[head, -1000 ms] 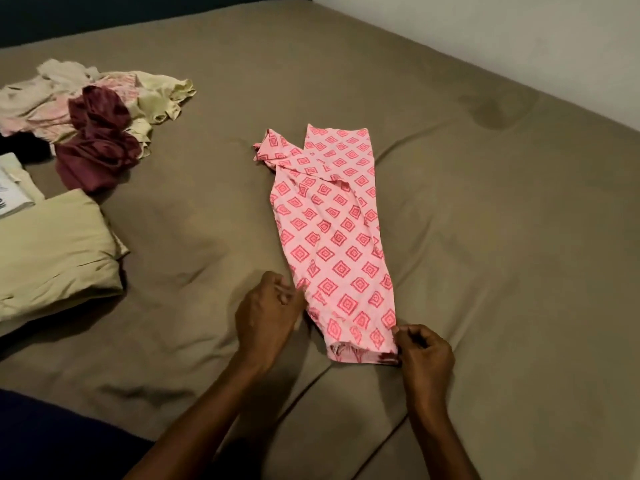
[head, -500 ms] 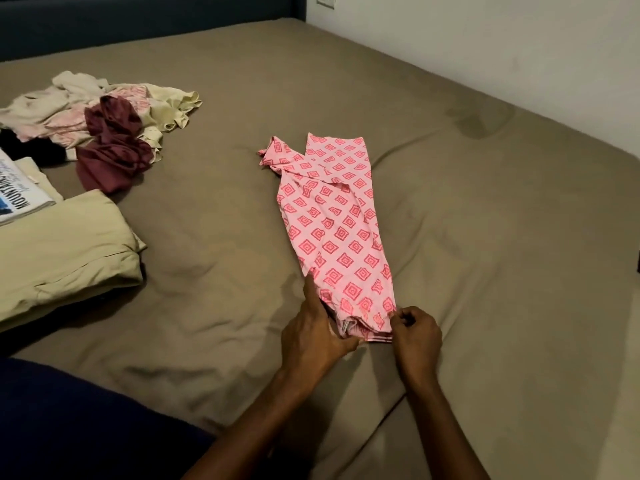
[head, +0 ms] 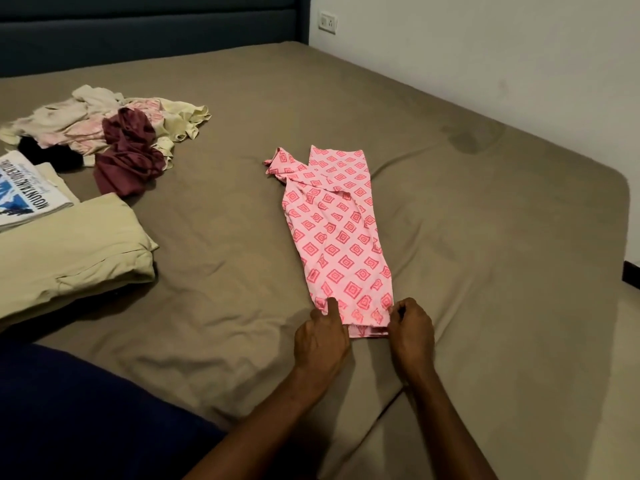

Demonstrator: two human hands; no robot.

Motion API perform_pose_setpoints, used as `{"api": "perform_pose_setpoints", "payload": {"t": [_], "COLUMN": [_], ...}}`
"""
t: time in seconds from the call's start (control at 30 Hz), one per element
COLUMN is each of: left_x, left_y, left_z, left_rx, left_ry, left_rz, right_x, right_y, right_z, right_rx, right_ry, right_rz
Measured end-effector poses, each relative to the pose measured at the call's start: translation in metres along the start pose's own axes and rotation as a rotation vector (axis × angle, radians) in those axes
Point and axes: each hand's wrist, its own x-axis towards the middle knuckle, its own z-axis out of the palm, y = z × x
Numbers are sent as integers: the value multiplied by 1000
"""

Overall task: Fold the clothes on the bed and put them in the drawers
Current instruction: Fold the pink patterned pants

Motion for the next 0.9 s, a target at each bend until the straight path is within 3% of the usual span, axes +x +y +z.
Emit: {"api": "perform_pose_setpoints", "payload": {"t": [0.1, 0.27, 0.37, 0.5, 0.6, 0.73, 0.8, 0.9], "left_x": [-7, -4, -6, 3, 19, 42, 47, 49], "left_y": [-4, -17, -28, -27, -18, -16, -18, -26], "left_z": [4, 3, -5, -23, -26, -3, 10, 13], "left_rx": [69, 145, 140, -39, -59, -32, -25, -172], "left_ry": [-5, -6, 73, 225, 348, 190, 80, 41], "left_rz": [39, 136, 233, 201, 250, 402, 426, 433], "right_x": [-3, -5, -5, -3, 6, 14, 17, 29], "right_y": [-3, 1, 3, 7, 6, -5, 0, 5], "right_z": [1, 0, 0, -8, -11, -1, 6, 2], "right_rx": [-165, -241, -161, 0, 38, -196, -299, -156], "right_ry": [-30, -42, -26, 27, 88, -44, -105, -160], "right_rz": [-38, -35, -15, 11, -124, -454, -495, -470]}}
